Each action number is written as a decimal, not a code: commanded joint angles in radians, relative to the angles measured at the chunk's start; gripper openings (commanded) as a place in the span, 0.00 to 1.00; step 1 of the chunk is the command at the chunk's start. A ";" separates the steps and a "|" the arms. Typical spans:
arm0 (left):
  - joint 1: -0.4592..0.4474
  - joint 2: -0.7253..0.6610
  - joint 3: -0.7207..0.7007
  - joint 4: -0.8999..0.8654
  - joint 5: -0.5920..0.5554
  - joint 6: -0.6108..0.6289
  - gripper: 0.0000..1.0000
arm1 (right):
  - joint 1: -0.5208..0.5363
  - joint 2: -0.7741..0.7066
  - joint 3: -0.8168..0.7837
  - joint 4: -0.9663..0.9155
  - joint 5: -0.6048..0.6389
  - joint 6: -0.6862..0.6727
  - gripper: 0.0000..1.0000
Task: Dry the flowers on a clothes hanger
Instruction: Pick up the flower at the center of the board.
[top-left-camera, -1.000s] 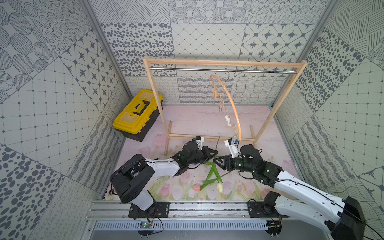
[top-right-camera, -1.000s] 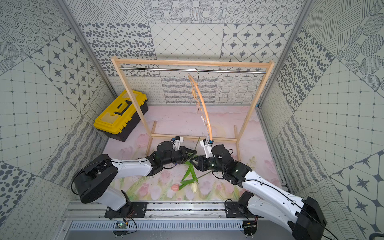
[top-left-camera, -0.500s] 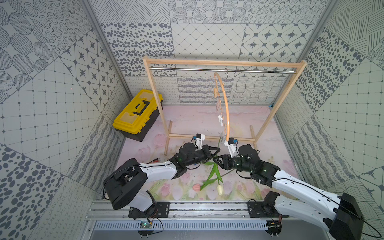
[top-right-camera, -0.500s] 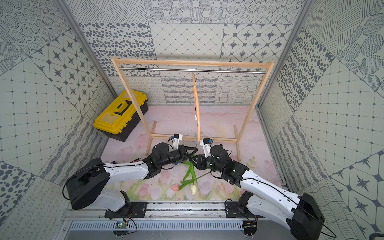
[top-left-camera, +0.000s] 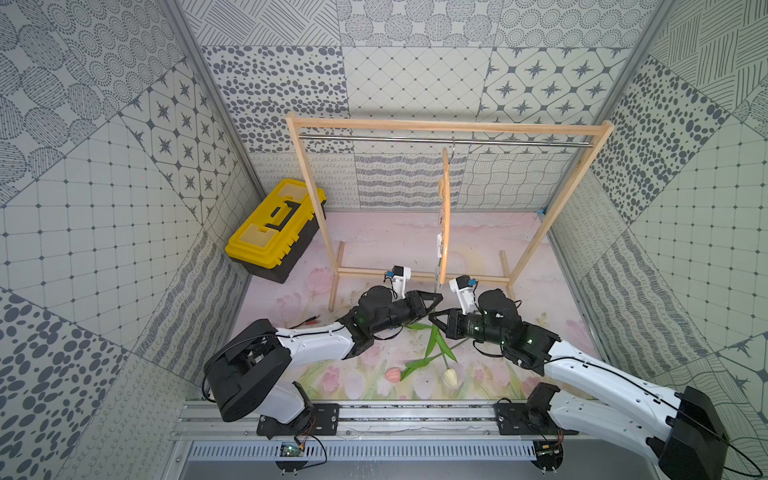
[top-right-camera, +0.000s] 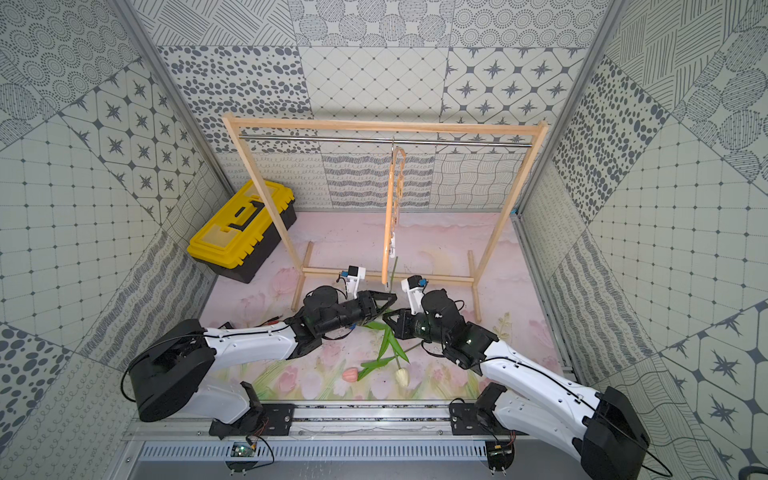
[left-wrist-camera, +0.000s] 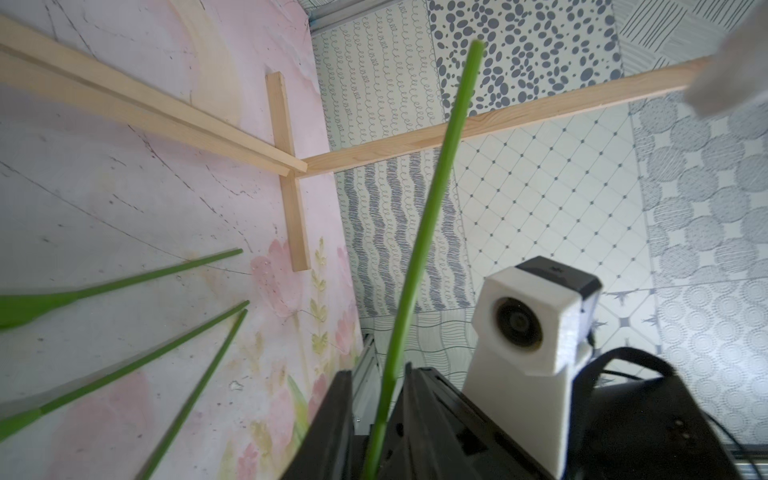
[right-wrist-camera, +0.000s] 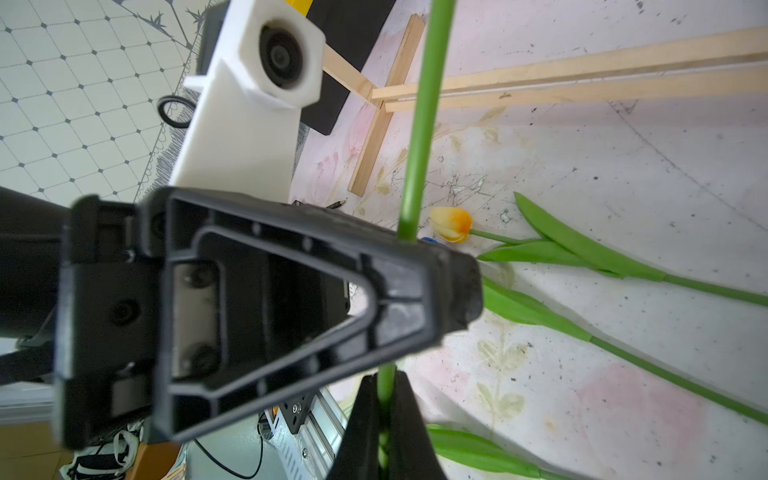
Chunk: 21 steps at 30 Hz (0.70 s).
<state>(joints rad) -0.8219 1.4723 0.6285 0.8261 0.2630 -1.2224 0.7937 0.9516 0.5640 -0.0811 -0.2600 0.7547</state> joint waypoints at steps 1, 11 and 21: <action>0.017 0.003 0.035 0.008 0.057 0.050 0.38 | -0.008 -0.028 -0.003 0.028 -0.050 -0.026 0.06; 0.061 0.024 0.092 -0.040 0.135 0.069 0.00 | -0.024 -0.055 0.000 0.001 -0.076 -0.026 0.08; 0.061 0.008 0.063 -0.006 0.127 0.067 0.00 | -0.135 -0.086 -0.014 0.059 -0.135 0.048 0.40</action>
<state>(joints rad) -0.7685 1.4914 0.6979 0.7742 0.3599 -1.1812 0.6827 0.8833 0.5606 -0.0921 -0.3492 0.7757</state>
